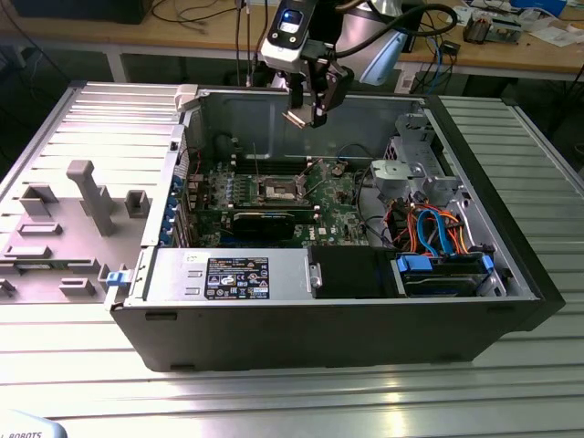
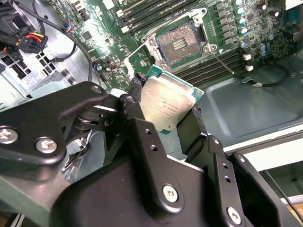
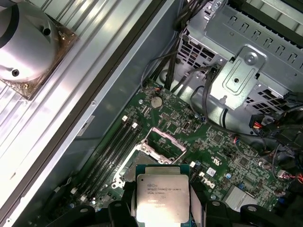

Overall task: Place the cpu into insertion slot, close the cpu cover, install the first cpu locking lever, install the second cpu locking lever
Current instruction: 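Place the cpu into insertion slot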

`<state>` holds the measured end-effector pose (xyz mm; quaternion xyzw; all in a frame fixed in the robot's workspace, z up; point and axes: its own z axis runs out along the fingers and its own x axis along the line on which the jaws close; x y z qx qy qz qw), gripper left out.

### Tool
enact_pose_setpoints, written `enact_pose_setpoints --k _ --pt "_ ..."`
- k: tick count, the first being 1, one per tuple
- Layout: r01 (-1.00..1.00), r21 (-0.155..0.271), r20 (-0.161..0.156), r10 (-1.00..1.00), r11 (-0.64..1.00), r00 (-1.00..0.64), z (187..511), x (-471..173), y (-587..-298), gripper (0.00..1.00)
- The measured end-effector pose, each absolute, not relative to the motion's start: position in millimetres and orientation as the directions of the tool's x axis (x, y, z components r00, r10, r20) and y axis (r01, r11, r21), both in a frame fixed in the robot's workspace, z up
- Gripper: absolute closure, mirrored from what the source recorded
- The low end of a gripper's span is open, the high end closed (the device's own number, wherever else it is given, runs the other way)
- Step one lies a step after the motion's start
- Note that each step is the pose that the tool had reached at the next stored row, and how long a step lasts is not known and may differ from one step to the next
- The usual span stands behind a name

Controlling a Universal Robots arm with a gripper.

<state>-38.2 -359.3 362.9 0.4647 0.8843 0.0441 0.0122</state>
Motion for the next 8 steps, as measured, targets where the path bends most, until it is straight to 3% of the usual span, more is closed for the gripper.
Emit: enact_pose_setpoints --k 8 --pt "0.849 0.089 0.019 0.851 0.521 -0.524 362.6 -38.2 -359.3 0.46"
